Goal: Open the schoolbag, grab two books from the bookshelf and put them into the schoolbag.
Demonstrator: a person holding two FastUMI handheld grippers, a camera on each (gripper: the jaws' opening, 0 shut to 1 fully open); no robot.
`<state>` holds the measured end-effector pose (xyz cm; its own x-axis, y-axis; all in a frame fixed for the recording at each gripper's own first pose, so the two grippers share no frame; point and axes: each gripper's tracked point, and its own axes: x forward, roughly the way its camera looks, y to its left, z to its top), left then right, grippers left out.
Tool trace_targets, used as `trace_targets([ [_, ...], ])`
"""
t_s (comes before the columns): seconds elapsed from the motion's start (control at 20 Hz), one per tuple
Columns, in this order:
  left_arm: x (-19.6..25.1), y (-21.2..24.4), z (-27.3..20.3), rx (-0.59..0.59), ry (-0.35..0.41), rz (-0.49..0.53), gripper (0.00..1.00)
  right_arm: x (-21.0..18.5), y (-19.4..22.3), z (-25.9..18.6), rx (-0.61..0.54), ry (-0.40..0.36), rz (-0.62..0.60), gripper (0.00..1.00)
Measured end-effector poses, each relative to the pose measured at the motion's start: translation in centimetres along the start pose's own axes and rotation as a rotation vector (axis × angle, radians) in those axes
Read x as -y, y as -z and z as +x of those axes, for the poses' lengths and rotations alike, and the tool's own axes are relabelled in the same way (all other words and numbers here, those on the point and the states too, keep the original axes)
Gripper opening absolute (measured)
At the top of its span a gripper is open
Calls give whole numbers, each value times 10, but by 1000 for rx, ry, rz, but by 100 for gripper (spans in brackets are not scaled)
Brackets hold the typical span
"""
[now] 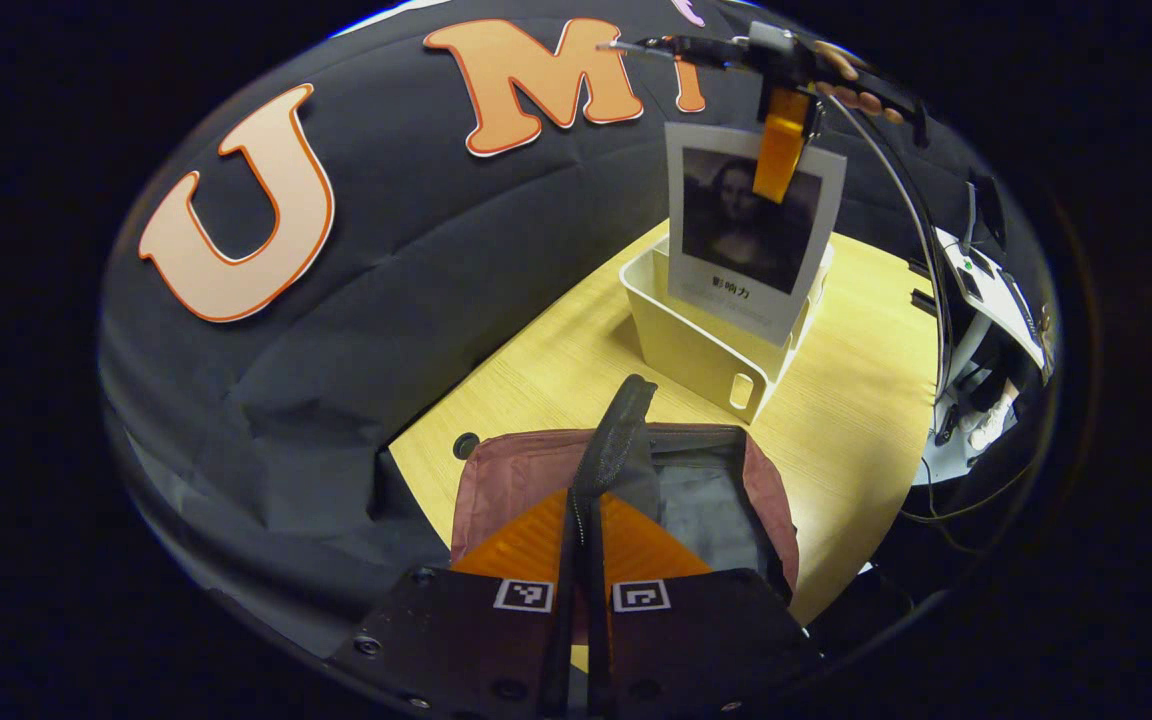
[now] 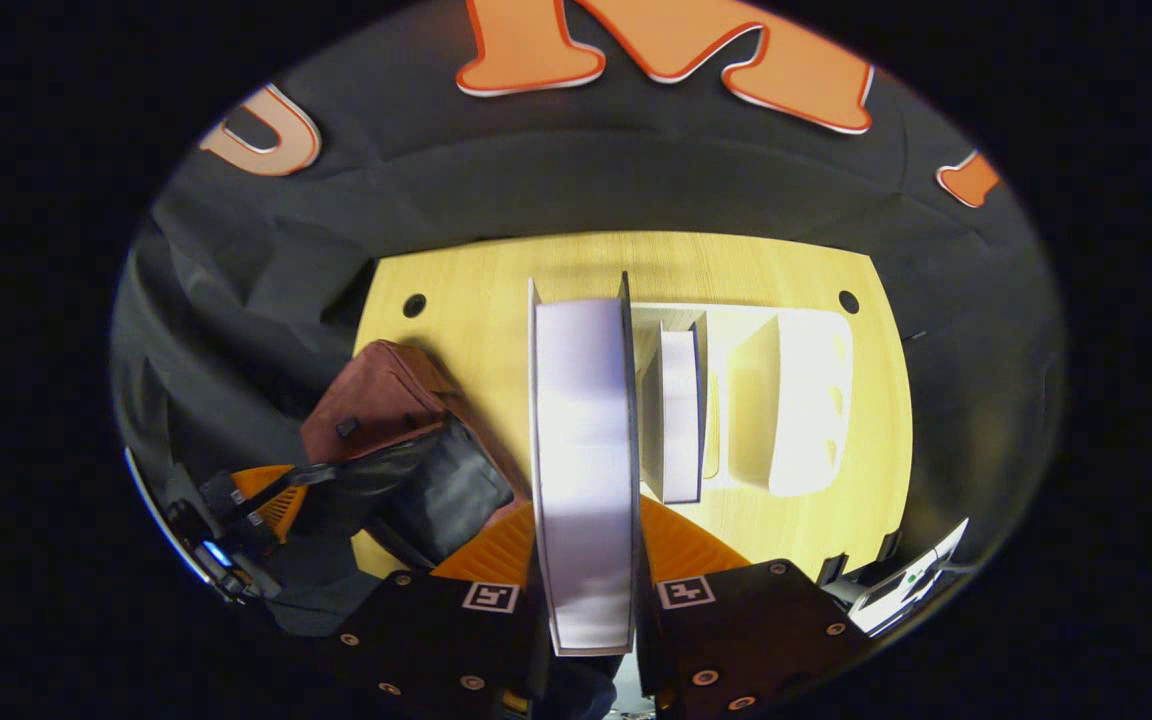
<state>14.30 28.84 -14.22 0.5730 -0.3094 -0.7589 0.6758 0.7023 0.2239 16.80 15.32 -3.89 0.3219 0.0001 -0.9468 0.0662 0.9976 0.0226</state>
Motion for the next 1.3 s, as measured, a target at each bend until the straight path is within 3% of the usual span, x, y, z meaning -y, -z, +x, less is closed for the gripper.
trace_targets([
  [0.15, -2, 0, -1, -18, 3, 18, 7, -10, 18, -25, 39, -46, 12, 36],
  [0.25, -2, 0, -2, -32, 8, 34, 7, -27, 30, -31, 65, -116, 28, 36],
  [0.45, -4, -3, 1, -52, 0, 42, 7, -49, 69, -22, 84, -203, 84, 35],
  [0.75, 0, -9, 0, -62, 9, 46, 7, -79, 115, 28, 77, -332, 228, 34],
  [1.3, 18, -13, -7, -57, 25, 15, 8, -156, 145, 125, 109, -545, 475, 34],
])
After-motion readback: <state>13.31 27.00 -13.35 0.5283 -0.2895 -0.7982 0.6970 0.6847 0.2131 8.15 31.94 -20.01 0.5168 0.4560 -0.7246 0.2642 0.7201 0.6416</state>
